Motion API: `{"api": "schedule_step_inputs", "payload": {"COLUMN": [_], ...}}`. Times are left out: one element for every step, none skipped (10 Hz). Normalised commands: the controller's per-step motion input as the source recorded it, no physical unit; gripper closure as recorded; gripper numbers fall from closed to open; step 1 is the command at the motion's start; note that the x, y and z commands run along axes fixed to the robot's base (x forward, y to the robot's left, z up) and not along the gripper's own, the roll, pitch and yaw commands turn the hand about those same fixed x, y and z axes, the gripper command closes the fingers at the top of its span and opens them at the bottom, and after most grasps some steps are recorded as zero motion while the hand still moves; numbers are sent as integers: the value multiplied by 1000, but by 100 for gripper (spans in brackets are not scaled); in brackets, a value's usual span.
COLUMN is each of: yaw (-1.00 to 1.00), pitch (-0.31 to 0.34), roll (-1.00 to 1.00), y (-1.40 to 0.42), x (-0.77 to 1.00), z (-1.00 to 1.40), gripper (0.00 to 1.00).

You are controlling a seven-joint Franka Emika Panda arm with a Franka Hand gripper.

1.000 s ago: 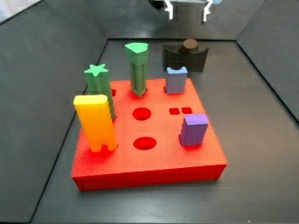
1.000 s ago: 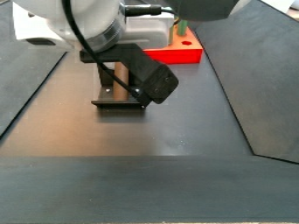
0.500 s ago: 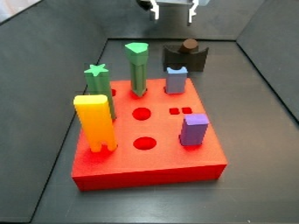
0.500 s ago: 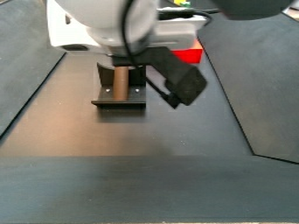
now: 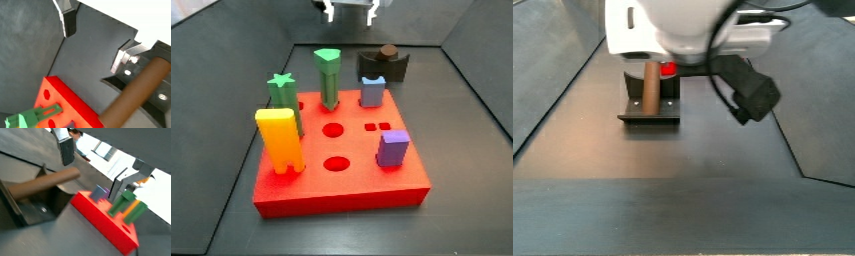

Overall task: Pick up the oval object. Move up. Place the oval object on the fixture. Regrasp the oval object. Move to above the board. Insert the oval object.
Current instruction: Regrasp the oval object.

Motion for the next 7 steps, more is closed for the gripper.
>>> {"api": "schedule_step_inputs", "payload": {"yaw": [-1000,-1000,-1000,-1000,-1000,-1000,-1000], "pitch": [-57,-87,-127,-166,-185,-235,-254], "roll": [854,853,842,834,832,825,821], "y": [-1000,-1000,-1000,-1000,-1000,-711,-572], "x": [-278,-190,-148,-139,-142,-107,-88], "z": [-172,-131,-120,-97,-84,-33,-20], "gripper": [0,0,0,0,0,0,0]}}
